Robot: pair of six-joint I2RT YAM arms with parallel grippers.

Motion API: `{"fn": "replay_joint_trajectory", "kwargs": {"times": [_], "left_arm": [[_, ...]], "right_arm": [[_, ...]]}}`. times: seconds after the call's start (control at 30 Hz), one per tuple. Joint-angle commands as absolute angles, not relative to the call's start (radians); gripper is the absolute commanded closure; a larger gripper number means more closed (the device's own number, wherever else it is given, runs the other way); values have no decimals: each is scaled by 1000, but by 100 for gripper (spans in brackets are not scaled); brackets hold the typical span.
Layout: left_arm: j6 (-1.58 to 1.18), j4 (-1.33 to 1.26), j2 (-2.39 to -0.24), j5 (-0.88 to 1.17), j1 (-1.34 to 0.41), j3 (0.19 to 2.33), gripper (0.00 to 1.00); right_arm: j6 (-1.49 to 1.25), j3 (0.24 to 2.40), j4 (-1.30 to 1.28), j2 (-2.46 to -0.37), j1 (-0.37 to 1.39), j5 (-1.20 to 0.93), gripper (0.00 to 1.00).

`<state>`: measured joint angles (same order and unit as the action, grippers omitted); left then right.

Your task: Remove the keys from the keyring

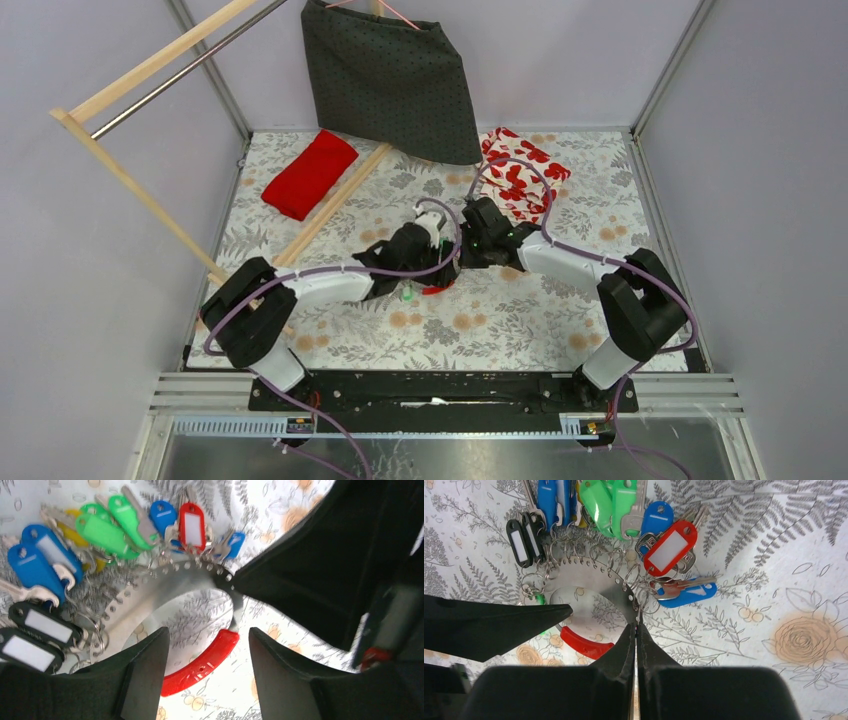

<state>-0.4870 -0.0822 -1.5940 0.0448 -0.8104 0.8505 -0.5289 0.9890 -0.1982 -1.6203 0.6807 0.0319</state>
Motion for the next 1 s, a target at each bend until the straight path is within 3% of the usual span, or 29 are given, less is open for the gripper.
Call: {"fn": "replay_joint_trajectory", "kwargs": {"times": [0.0,0.33,0.97], "left_arm": [[-447,-269,-1486,-102,-862,732,34],[-310,-331,-1447,-316,-1024,645,23],[-8,-475,-1652,-693,-1239,650,27]], "right_arm": [[-595,1051,-291,-1590,686,-40,100],[-649,1089,-370,-1576,687,-38,100],[-688,1109,-400,-1574,686,-40,100]]}}
